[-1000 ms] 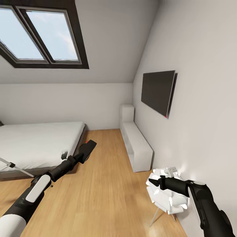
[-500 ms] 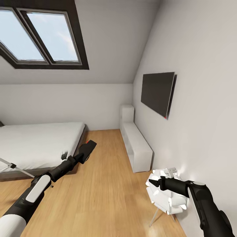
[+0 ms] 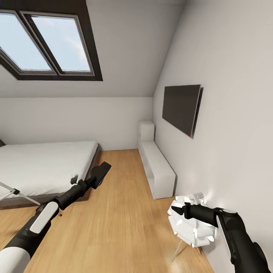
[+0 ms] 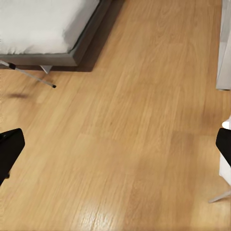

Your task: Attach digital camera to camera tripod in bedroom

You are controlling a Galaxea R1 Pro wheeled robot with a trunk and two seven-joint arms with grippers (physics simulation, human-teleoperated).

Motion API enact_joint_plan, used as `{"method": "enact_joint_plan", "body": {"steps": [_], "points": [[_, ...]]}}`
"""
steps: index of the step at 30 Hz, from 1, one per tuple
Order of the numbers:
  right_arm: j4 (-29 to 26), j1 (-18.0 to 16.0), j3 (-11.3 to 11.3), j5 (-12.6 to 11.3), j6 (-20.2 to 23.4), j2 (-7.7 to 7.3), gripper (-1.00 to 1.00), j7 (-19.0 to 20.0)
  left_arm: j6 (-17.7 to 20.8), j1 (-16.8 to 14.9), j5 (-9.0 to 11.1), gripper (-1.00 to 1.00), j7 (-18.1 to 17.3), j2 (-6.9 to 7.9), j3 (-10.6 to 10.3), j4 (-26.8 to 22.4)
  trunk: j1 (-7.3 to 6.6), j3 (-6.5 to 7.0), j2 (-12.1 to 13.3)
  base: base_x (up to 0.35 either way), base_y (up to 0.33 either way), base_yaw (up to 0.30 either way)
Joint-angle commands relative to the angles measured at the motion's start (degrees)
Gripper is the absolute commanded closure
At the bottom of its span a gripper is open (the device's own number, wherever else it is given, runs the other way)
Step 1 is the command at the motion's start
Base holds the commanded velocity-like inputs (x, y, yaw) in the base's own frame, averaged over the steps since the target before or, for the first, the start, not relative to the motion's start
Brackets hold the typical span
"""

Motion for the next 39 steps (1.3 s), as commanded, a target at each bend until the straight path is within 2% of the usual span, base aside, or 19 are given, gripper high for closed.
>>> {"method": "enact_joint_plan", "body": {"steps": [1, 30, 39], "points": [[-0.08, -0.06, -0.10, 0.55, 0.16, 0.02, -1.00, 0.55, 0.29, -0.06, 0.55, 1.00, -0.06, 0.03, -0.11, 0.01, -0.20, 0.08, 0.32, 0.000, 0.000, 0.000], [-0.12, -0.06, -0.10, 0.45, 0.25, 0.01, -1.00, 0.57, 0.29, -0.06, 0.55, 1.00, -0.06, -0.13, -0.10, -0.08, -6.57, 5.28, 11.95, 0.000, 0.000, 0.000], [-0.12, -0.06, -0.10, 0.45, 0.25, 0.02, -1.00, 0.57, 0.29, -0.06, 0.55, 1.00, -0.06, -0.13, -0.10, -0.08, -6.57, 5.28, 11.95, 0.000, 0.000, 0.000]]}}
